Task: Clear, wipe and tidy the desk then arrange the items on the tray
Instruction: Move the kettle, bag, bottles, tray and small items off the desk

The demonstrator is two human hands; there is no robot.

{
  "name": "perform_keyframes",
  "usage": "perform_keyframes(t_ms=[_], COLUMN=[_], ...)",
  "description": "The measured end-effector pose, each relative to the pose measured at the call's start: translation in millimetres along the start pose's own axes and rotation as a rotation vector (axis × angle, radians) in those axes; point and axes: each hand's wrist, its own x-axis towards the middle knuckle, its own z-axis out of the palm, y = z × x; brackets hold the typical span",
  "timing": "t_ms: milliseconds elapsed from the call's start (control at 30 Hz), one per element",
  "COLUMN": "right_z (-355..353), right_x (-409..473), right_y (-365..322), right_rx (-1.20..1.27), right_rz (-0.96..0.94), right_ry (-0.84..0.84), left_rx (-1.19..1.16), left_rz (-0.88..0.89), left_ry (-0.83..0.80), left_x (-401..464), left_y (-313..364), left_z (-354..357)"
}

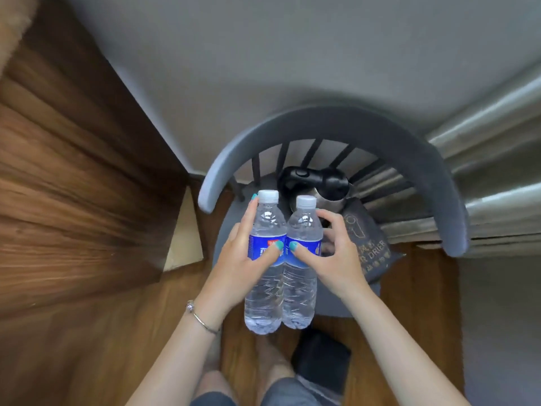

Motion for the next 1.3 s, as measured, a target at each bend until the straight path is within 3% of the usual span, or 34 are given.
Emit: perform_keyframes(t_ms=[500,733,833,967,1167,1300], right_z=[34.8,58.7,64.2,66.2,66.1,62.7], right_x=[93.3,112.7,126.7,140.6,147.3,143.4], right_y=[53.4,63.2,65.2,68.5,79.8,78.7], right_rx=[-0.219,-0.306,-0.251,-0.148,-0.193,-0.578], right_rz=[-0.252,-0.275,-0.333,-0.315,-0.344,-0.315], right_ry=[0.105,0.298,0.273,0.158,0.156,0.273], left_rx=[0.326,0.283,0.234,0.169,0.198,0.246], left_rz=[0.208,0.238,0.252,0.274,0.356,0.373], left_ry=[0.399,0.602,0.680,0.708,0.754,0.693], left_x=[67.8,87.8,99.5,102.2,116.0,120.8], left_y=[-65.8,-86.1,-87.2,-93.3,-104.4,-108.1], left_z=[14.6,17.3,15.5,23.3,32.2,33.2])
